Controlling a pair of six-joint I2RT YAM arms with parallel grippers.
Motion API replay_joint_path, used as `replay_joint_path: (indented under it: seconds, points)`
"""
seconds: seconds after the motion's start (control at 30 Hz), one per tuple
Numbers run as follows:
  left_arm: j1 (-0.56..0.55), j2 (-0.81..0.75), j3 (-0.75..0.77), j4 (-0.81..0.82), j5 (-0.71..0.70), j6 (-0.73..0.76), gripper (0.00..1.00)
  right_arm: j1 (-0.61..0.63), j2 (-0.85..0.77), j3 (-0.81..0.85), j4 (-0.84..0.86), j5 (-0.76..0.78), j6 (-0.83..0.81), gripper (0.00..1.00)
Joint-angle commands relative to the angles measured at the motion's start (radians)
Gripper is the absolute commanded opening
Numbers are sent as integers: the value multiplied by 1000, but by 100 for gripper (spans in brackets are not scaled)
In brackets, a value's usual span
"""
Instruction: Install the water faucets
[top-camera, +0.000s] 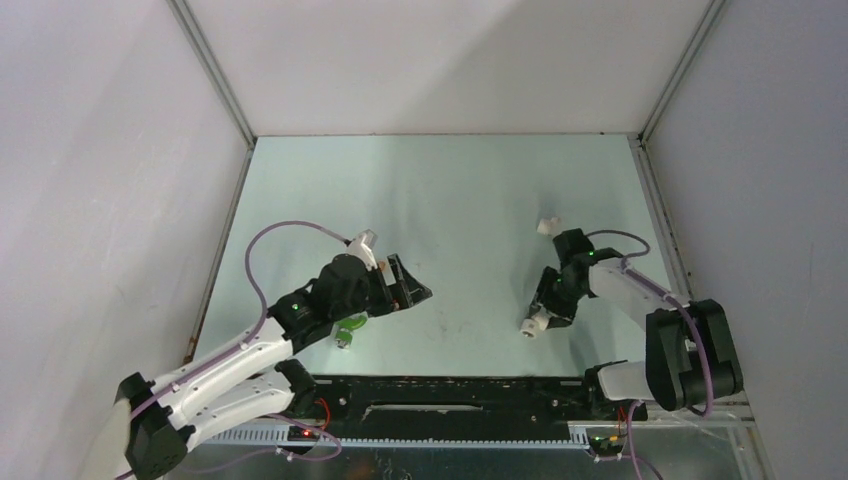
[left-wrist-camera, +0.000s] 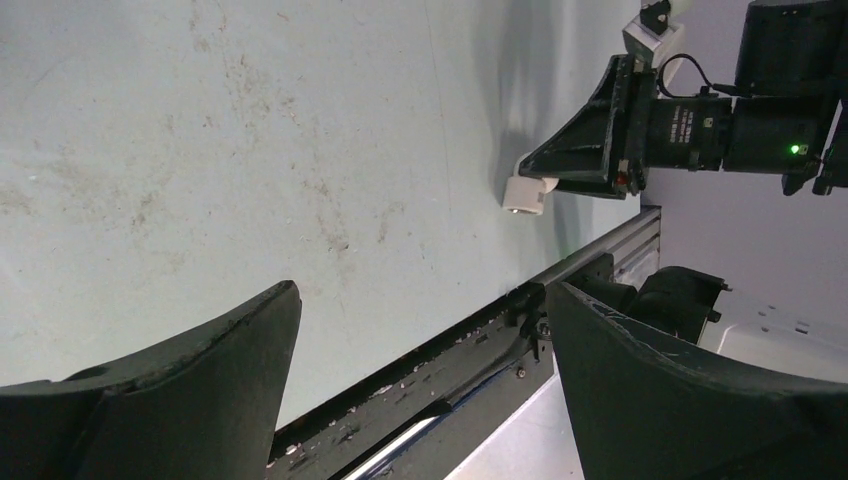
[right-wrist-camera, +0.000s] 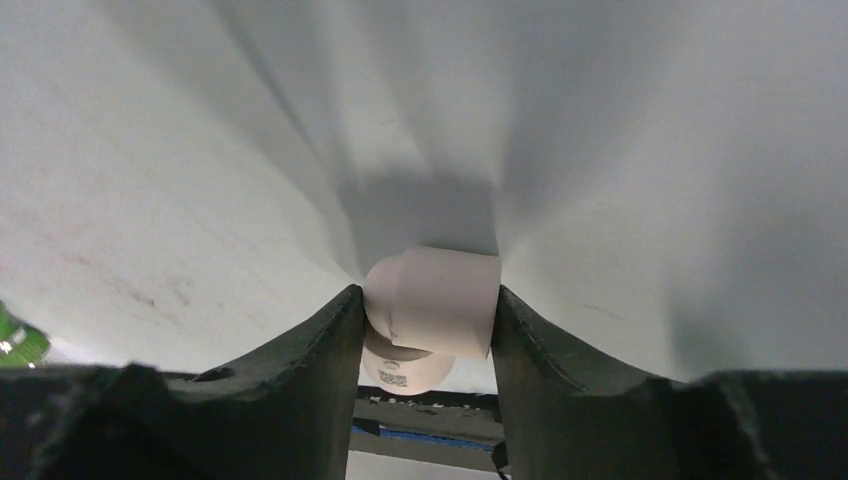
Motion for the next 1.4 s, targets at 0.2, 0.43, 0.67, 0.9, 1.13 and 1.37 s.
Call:
replay_joint_path:
  seconds: [0.2,0.43,0.67,0.9,1.13,1.37]
  points:
    - [-2,-30,-10,-40,-47,-23,97,341,118,125,137,-84,102,45]
    - [-2,18,-16,-37,-20,-25,98,433,181,247,45,-44,-53,73]
    - [-2,75,-6,-21,4,-25,98,401,171,245,15,-98,-46,81]
    - [-2,65,14,-56,-15,-14,98,427,282,286,123,-239,-20,76]
    - [-2,19,-21,-74,-26,-34,98,538,402,493,2,-148,-107,76]
    - [17,50,-140,133,96,-107,98,497,241,449,-56,-64,-130,85]
